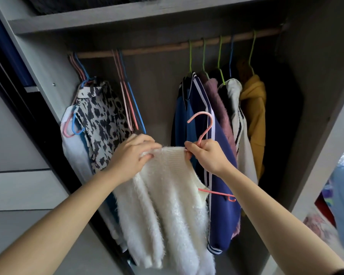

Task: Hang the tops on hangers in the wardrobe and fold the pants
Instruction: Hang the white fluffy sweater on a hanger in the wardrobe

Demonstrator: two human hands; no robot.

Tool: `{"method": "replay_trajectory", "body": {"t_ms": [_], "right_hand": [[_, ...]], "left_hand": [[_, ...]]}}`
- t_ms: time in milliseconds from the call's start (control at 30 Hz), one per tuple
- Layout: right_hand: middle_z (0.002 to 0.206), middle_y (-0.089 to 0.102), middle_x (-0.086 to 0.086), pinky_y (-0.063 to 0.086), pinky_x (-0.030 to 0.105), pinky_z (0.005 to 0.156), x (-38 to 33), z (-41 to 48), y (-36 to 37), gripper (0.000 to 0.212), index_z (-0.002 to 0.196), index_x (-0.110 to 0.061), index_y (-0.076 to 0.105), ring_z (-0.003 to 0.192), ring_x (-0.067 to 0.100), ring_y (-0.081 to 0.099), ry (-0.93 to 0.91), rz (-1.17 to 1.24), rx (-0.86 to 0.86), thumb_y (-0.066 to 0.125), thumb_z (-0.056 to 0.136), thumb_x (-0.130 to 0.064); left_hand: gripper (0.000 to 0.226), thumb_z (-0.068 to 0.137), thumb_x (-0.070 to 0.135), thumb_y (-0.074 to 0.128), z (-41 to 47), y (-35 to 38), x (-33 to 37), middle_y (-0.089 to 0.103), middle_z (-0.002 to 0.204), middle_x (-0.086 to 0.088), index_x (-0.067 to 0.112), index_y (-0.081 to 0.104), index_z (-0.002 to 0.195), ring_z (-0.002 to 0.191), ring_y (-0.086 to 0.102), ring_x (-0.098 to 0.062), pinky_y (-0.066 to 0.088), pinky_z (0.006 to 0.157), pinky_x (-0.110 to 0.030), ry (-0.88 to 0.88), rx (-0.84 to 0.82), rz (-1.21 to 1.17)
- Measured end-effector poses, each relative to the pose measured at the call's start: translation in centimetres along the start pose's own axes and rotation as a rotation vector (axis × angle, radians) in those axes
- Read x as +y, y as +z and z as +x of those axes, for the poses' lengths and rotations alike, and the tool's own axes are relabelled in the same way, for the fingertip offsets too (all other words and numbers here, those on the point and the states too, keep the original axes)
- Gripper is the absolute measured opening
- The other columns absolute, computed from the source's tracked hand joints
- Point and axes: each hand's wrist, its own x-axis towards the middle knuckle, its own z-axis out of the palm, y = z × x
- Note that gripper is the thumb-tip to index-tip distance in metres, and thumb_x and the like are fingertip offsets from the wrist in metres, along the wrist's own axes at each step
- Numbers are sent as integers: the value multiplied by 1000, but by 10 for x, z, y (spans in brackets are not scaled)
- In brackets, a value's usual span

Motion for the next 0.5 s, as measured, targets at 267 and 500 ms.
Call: {"method": "replay_trajectory", "body": {"t_ms": [267, 500], "right_hand": [[43, 50, -11, 40, 32, 60, 9, 0, 3, 51, 60, -17, 71, 42, 6, 45, 24, -48, 10, 51, 101, -41], [61, 63, -9, 47, 36, 56, 10, 4, 13, 41, 72, -22, 69, 54, 10, 53, -192, -270, 183, 58, 93, -55]], "left_hand": [[34, 89, 46, 64, -2, 16, 16, 70, 104, 12, 22, 71, 113, 103, 59, -10, 37, 91, -27, 47, -47, 89], [18, 97, 23, 59, 3, 21, 12, 62, 80, 2, 14, 72, 104, 74, 58, -20, 48, 69, -37, -7, -21, 60]]}}
